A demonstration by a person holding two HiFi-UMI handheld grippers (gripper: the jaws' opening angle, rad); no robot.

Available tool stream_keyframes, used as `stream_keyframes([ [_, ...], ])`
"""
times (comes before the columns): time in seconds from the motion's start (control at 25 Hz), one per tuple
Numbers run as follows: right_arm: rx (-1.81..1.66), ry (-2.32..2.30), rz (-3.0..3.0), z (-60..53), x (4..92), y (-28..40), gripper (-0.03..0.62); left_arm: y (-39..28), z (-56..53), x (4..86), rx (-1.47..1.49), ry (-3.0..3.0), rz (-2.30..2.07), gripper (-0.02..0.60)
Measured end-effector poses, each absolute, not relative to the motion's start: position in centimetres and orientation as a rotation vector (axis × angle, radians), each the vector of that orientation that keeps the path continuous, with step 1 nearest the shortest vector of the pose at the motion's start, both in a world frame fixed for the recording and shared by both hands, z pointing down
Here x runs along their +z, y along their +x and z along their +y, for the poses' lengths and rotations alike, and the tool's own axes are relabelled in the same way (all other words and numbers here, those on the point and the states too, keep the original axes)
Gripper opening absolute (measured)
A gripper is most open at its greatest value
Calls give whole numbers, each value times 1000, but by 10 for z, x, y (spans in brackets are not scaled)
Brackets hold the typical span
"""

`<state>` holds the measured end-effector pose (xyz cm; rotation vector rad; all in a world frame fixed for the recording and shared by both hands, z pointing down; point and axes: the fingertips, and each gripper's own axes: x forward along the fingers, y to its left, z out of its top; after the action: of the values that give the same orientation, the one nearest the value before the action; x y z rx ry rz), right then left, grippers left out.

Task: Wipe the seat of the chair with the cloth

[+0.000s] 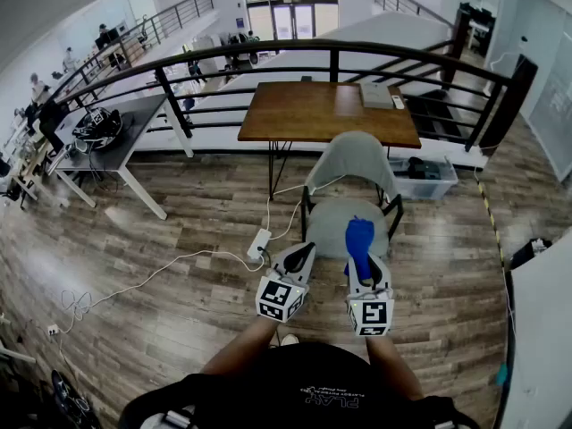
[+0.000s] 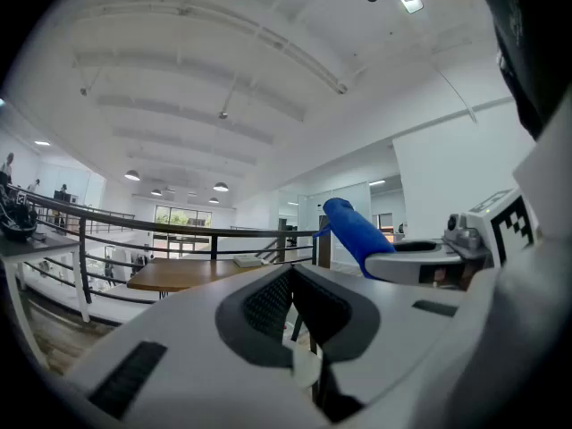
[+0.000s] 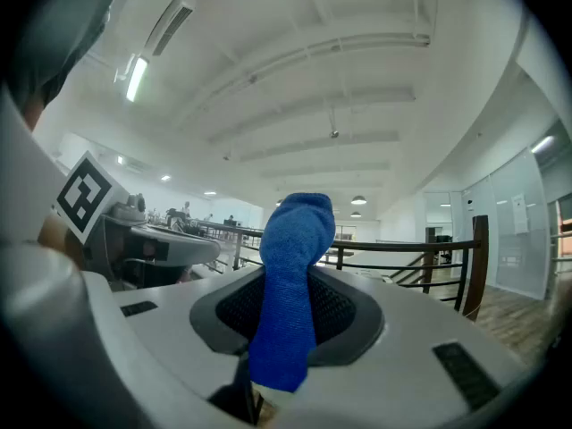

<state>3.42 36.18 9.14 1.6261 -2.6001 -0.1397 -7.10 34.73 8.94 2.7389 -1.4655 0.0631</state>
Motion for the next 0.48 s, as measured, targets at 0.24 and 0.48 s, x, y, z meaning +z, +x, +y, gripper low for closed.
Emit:
stream_keyframes([
  [0.24, -126, 1598, -2594, 355, 100, 19, 112, -83, 339, 92, 54, 2743, -1461, 2],
  [0.48, -133, 1601, -2587, 344, 99, 5, 112, -98, 327, 92, 33, 2736, -1463, 2],
])
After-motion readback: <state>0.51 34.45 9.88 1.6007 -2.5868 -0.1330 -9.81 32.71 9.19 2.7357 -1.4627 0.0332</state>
